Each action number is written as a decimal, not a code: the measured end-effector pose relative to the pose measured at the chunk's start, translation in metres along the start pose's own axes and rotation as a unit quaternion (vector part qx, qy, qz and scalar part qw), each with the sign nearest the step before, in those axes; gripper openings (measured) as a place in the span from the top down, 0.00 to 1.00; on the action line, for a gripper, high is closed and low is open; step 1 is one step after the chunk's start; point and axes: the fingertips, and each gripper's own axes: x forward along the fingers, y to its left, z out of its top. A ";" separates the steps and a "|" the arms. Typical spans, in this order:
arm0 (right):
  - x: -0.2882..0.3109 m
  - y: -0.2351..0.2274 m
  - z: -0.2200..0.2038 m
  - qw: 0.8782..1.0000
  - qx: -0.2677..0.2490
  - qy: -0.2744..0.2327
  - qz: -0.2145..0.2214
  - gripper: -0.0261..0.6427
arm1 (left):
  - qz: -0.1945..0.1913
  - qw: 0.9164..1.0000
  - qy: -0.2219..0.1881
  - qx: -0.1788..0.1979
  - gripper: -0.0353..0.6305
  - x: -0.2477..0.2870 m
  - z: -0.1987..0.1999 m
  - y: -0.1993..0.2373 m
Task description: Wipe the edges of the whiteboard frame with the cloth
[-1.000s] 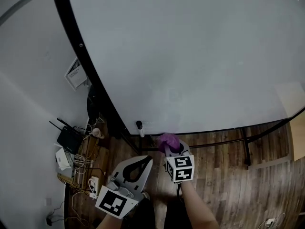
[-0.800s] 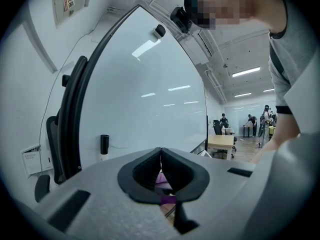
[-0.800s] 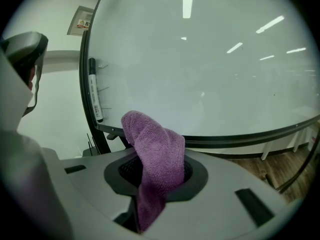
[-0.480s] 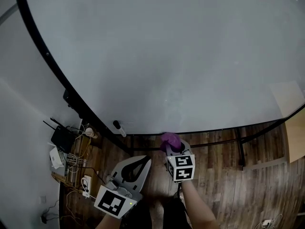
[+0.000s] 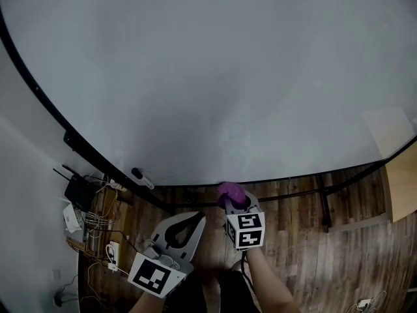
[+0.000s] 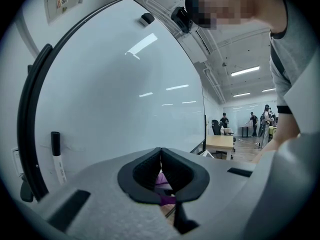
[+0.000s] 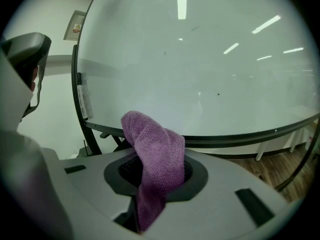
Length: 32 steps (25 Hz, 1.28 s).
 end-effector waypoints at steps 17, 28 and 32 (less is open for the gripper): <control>-0.023 -0.069 -0.005 1.000 -0.008 -0.002 0.001 0.83 | -0.006 1.000 -0.004 0.008 0.92 0.058 0.004 -0.051; -0.034 -0.108 -0.009 1.000 -0.011 -0.002 -0.002 0.83 | 0.006 1.000 -0.002 0.014 0.92 0.081 0.005 -0.074; -0.037 -0.120 -0.011 1.000 -0.015 -0.002 -0.006 0.83 | 0.015 1.000 -0.001 0.015 0.92 0.083 0.003 -0.079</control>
